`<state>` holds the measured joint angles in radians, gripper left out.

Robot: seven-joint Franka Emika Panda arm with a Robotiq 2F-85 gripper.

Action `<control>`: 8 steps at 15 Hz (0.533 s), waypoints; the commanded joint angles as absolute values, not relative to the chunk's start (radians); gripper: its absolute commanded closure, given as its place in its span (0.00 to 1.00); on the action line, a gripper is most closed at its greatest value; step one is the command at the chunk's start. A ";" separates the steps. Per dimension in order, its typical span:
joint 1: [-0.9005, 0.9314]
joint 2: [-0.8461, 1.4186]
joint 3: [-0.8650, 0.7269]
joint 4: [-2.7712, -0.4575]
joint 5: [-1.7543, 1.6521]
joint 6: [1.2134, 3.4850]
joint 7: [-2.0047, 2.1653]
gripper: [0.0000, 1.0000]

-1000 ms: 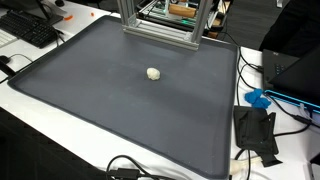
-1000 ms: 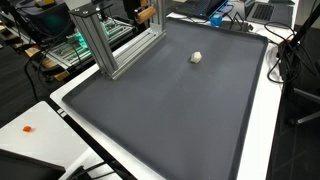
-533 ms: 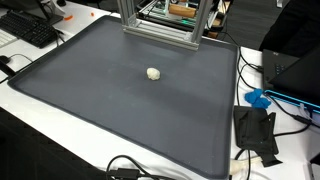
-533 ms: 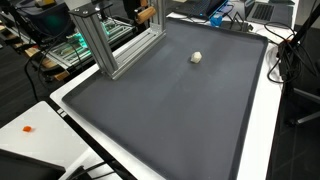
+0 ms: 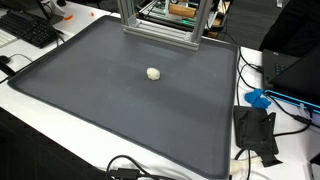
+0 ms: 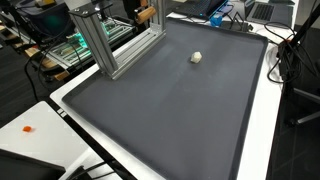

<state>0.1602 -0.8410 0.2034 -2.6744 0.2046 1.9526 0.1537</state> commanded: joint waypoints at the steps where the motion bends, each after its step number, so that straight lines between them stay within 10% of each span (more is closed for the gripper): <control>1: 0.168 -0.861 0.226 -2.709 0.202 1.967 0.185 0.00; 8: 0.159 -0.848 0.241 -2.704 0.190 1.983 0.203 0.00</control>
